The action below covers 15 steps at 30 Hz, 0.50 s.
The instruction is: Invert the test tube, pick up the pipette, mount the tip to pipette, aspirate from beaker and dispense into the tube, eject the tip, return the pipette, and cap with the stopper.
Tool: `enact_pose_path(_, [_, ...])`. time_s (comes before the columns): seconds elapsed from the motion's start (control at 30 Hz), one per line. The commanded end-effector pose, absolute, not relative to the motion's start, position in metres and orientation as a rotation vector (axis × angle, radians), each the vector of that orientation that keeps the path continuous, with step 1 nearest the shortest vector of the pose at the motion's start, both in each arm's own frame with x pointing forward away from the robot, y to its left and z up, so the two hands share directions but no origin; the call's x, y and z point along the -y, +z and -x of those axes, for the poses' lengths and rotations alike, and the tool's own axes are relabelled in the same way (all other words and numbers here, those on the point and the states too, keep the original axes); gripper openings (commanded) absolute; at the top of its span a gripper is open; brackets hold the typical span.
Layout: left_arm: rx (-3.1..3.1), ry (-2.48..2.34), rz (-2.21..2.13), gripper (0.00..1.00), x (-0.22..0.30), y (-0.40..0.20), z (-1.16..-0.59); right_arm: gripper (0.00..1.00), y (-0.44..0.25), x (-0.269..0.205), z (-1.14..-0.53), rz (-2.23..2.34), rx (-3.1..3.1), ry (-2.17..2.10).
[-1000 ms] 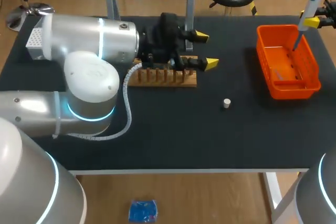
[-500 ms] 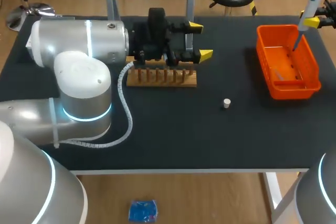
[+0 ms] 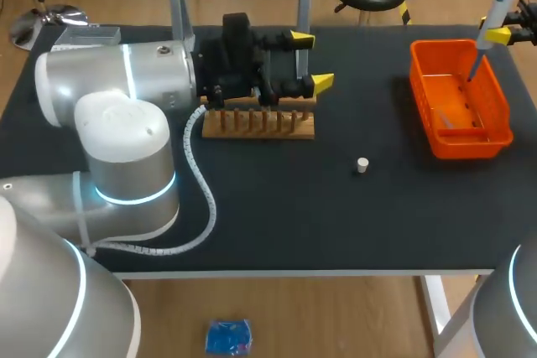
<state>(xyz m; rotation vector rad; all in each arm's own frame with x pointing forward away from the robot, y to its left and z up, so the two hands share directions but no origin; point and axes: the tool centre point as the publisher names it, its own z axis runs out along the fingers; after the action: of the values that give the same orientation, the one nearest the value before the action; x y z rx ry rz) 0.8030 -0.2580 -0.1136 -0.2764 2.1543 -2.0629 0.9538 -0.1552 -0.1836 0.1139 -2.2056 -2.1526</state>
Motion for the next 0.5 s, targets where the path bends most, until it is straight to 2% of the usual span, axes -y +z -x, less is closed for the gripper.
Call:
enact_pose_path(0.03, [-1.997,-2.199,0.251,1.00,0.258,-0.111,-0.806,0.00,-0.183,0.157,-0.955,-0.120,2.205,-2.147])
enact_pose_path(0.5, [-2.094,-2.153,0.233,1.00,0.260,-0.100,-0.806,0.00,-0.183,0.157,-0.955,-0.120,2.205,-2.147])
